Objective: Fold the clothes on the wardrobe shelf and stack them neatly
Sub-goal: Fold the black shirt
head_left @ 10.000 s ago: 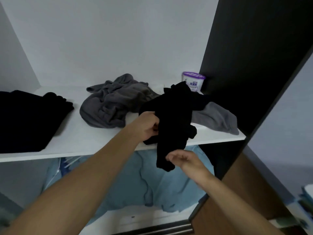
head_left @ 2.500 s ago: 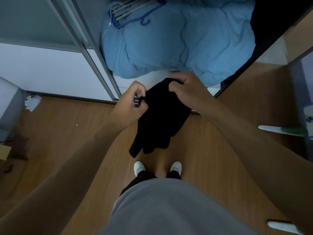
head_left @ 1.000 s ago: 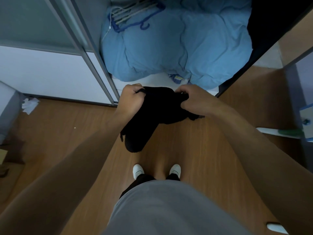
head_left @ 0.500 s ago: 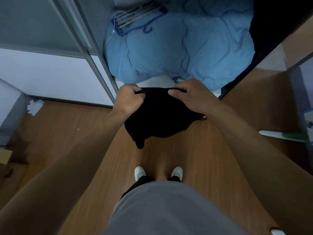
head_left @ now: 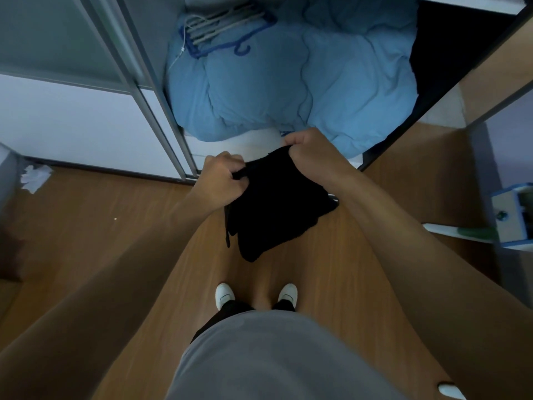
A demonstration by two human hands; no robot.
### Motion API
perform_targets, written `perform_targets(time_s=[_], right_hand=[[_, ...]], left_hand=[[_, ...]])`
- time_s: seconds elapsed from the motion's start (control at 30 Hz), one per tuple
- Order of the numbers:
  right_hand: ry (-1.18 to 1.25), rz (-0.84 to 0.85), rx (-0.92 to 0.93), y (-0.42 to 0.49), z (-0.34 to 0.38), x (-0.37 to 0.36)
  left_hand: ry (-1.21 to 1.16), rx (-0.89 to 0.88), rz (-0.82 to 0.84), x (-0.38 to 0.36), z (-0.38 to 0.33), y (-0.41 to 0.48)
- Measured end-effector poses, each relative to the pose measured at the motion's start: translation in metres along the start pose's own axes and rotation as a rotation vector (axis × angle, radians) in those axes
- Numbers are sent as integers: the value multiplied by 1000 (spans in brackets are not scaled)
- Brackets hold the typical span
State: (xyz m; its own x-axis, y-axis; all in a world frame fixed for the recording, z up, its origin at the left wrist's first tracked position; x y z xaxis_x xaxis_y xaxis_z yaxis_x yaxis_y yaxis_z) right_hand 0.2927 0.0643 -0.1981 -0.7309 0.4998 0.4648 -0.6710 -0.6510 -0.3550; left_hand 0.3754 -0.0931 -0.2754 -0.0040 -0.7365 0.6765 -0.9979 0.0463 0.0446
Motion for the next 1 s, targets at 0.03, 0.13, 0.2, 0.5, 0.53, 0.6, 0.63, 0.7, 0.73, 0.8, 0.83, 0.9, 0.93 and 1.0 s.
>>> perform_targets(time_s=[0.03, 0.13, 0.2, 0.5, 0.53, 0.6, 0.63, 0.7, 0.73, 0.8, 0.83, 0.9, 0.93, 1.0], right_hand=[[18, -2, 8, -1, 3, -1], [-20, 7, 60, -2, 14, -1], [-81, 42, 106, -3, 21, -1], [-250, 102, 185, -2, 26, 14], [-243, 81, 173, -1, 24, 17], [-212, 27, 170, 0, 24, 20], [-197, 5, 177, 1, 25, 20], [-163, -17, 189, 1, 27, 18], [-144, -19, 192, 1, 28, 17], [-93, -4, 197, 0, 28, 17], [-80, 11, 199, -1, 28, 18], [-135, 57, 194, -1, 26, 19], [-208, 91, 158, 0, 22, 19], [-395, 193, -8, 1, 12, 16]], left_hand=[[-2, -35, 46, -4, 6, -4], [-138, 45, 170, -23, 26, -17], [-268, 162, 216, -35, 34, -21], [-430, 228, 39, -24, 46, -29], [-408, 204, 36, -22, 45, -28], [-311, 160, 78, -23, 46, -28], [-247, 199, 123, -28, 50, -29], [-160, 334, 251, -39, 62, -36], [-117, 388, 327, -45, 68, -38], [-48, 487, 397, -55, 80, -43], [-39, 532, 375, -54, 84, -44], [-37, 583, 247, -46, 91, -47], [-36, 593, 163, -39, 96, -48], [-74, 619, -15, -24, 105, -52]])
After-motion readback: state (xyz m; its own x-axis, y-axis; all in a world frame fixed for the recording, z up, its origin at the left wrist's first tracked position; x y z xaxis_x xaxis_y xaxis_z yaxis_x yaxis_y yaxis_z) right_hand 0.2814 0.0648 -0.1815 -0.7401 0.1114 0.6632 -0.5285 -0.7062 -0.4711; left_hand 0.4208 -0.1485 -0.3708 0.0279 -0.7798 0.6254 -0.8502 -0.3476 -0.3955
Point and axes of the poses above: each hand's wrist, its own y-axis towards the middle knuckle, its own x-axis out of the back of the hand, z = x × y, the point moved 3 cm from there along y, towards the middle knuckle, and after that the axes turned 11 degrees about z, right-handed, at the moved point
